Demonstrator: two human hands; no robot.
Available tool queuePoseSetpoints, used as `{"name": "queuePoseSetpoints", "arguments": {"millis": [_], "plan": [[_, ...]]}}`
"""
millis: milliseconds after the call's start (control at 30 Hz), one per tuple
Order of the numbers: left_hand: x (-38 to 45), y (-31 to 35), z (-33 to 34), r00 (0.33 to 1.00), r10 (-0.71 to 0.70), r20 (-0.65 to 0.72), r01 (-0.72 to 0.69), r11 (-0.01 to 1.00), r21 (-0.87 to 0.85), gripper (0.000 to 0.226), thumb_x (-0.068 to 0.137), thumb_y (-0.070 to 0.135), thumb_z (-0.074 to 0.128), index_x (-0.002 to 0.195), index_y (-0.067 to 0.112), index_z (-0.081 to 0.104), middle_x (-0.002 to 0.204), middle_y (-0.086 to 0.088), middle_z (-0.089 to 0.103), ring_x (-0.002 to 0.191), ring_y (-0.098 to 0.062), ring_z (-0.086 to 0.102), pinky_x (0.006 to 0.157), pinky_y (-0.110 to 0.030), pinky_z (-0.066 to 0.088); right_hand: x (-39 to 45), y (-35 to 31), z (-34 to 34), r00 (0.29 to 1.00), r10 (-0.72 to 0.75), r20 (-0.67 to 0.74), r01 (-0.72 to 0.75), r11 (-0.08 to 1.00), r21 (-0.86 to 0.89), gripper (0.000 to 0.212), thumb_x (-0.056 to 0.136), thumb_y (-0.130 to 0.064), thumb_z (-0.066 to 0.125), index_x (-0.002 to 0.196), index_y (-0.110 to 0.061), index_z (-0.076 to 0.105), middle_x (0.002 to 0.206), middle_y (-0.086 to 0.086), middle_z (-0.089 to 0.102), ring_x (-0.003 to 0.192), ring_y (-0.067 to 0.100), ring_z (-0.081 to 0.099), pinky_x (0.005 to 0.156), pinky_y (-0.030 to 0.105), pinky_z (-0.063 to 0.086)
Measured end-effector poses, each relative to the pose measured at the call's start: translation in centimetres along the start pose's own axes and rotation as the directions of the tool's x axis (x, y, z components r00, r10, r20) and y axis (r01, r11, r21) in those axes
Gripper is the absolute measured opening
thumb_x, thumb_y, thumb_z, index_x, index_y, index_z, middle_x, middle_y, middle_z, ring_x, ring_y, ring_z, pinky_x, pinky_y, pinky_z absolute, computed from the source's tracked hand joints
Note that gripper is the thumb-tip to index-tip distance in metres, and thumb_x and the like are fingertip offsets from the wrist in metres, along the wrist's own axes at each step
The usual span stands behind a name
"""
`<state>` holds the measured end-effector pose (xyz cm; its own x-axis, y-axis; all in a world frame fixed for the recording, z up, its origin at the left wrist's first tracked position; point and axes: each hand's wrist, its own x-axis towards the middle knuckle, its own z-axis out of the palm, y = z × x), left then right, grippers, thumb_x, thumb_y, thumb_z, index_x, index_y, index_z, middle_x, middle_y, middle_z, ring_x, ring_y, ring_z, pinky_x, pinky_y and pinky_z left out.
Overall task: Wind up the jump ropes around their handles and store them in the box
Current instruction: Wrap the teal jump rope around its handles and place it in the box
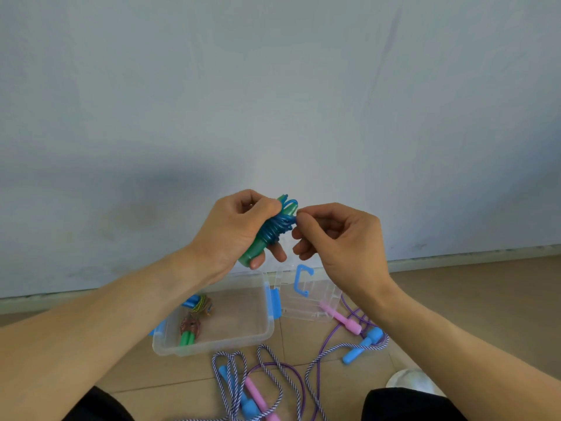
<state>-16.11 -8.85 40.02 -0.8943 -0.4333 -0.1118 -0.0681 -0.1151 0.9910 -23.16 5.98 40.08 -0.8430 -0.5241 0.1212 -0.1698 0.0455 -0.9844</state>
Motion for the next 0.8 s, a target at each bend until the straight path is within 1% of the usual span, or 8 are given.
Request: {"name": "queuePoseSetpoints", "arguments": {"millis": [133, 233, 300, 433, 533, 633, 733, 800], "plan": [[0.0, -0.4, -0.3, 0.996, 0.066, -0.066, -0.059, 0.992, 0.111, 0.017, 0.094, 0.014, 0.058, 0.096, -0.002, 0.053, 0.075, -0.016, 0.07, 0.049, -0.036, 0.063, 0.038, -0.028, 0.036, -0.1, 0.1, -0.3, 0.995, -0.035, 0.089, 0.038, 0.999, -0.032, 0.009, 0.089, -0.009, 0.069, 0.097, -0.009, 0.074, 0.079, 0.003, 0.075, 0.068, 0.019, 0.073, 0.065, 0.028, 0.06], [0.0, -0.8, -0.7, 0.985, 0.151, -0.08, -0.131, 0.968, 0.215, 0.011, 0.095, 0.011, 0.057, 0.096, 0.001, 0.054, 0.075, -0.017, 0.068, 0.042, -0.03, 0.061, 0.036, -0.029, 0.038, 0.0, 0.5, -0.6, 0.981, -0.044, 0.187, 0.072, 0.987, -0.146, 0.023, 0.085, -0.007, 0.073, 0.107, -0.014, 0.074, 0.088, -0.002, 0.076, 0.08, 0.015, 0.074, 0.077, 0.026, 0.059], [0.0, -1.0, -0.8, 0.978, 0.195, -0.081, -0.168, 0.95, 0.262, 0.009, 0.095, 0.012, 0.058, 0.095, 0.004, 0.054, 0.076, -0.017, 0.068, 0.043, -0.031, 0.062, 0.037, -0.032, 0.039, 0.1, 0.5, -0.9, 0.968, -0.033, 0.247, 0.079, 0.981, -0.18, 0.03, 0.085, -0.005, 0.073, 0.113, -0.014, 0.072, 0.094, -0.002, 0.077, 0.086, 0.012, 0.074, 0.081, 0.023, 0.058], [-0.3, -1.5, -0.7, 0.973, 0.227, -0.051, -0.198, 0.925, 0.325, 0.009, 0.094, 0.017, 0.061, 0.092, 0.01, 0.056, 0.076, -0.013, 0.066, 0.045, -0.031, 0.063, 0.037, -0.031, 0.039, 0.5, 0.3, -1.2, 0.968, -0.001, 0.249, 0.046, 0.983, -0.175, 0.016, 0.089, -0.005, 0.067, 0.102, -0.011, 0.074, 0.08, 0.003, 0.077, 0.073, 0.014, 0.075, 0.07, 0.021, 0.058], [-0.5, -1.7, -0.3, 0.966, 0.256, -0.032, -0.23, 0.912, 0.34, 0.008, 0.092, 0.016, 0.064, 0.092, 0.011, 0.058, 0.076, -0.011, 0.065, 0.044, -0.027, 0.062, 0.036, -0.021, 0.039, 0.7, 0.1, -1.4, 0.973, 0.012, 0.228, 0.04, 0.974, -0.221, 0.007, 0.082, -0.013, 0.075, 0.088, -0.013, 0.077, 0.072, 0.0, 0.076, 0.064, 0.015, 0.073, 0.064, 0.024, 0.059], [-0.7, -1.9, -0.1, 0.961, 0.278, -0.01, -0.257, 0.903, 0.344, 0.006, 0.091, 0.014, 0.065, 0.092, 0.012, 0.059, 0.078, -0.009, 0.066, 0.05, -0.031, 0.064, 0.038, -0.015, 0.04, 1.0, -0.1, -1.6, 0.973, 0.087, 0.216, -0.027, 0.964, -0.263, 0.01, 0.072, -0.021, 0.082, 0.077, -0.016, 0.075, 0.066, 0.001, 0.074, 0.055, 0.015, 0.069, 0.057, 0.024, 0.056], [-0.8, -2.1, 0.0, 0.951, 0.308, 0.038, -0.3, 0.882, 0.363, 0.005, 0.091, 0.016, 0.066, 0.091, 0.016, 0.061, 0.081, -0.006, 0.067, 0.053, -0.029, 0.065, 0.042, -0.021, 0.046, 1.3, -0.3, -2.0, 0.954, 0.188, 0.231, -0.12, 0.952, -0.28, 0.016, 0.069, -0.021, 0.084, 0.076, -0.009, 0.076, 0.063, 0.006, 0.072, 0.052, 0.016, 0.067, 0.056, 0.025, 0.056], [-0.9, -2.4, -0.1, 0.935, 0.342, 0.098, -0.352, 0.848, 0.396, 0.006, 0.09, 0.019, 0.068, 0.091, 0.018, 0.062, 0.08, -0.003, 0.067, 0.055, -0.029, 0.064, 0.049, -0.037, 0.054, 1.4, -0.6, -2.5, 0.928, 0.269, 0.259, -0.192, 0.939, -0.286, 0.02, 0.068, -0.018, 0.086, 0.077, -0.004, 0.076, 0.063, 0.009, 0.072, 0.053, 0.017, 0.067, 0.058, 0.027, 0.058]]}}
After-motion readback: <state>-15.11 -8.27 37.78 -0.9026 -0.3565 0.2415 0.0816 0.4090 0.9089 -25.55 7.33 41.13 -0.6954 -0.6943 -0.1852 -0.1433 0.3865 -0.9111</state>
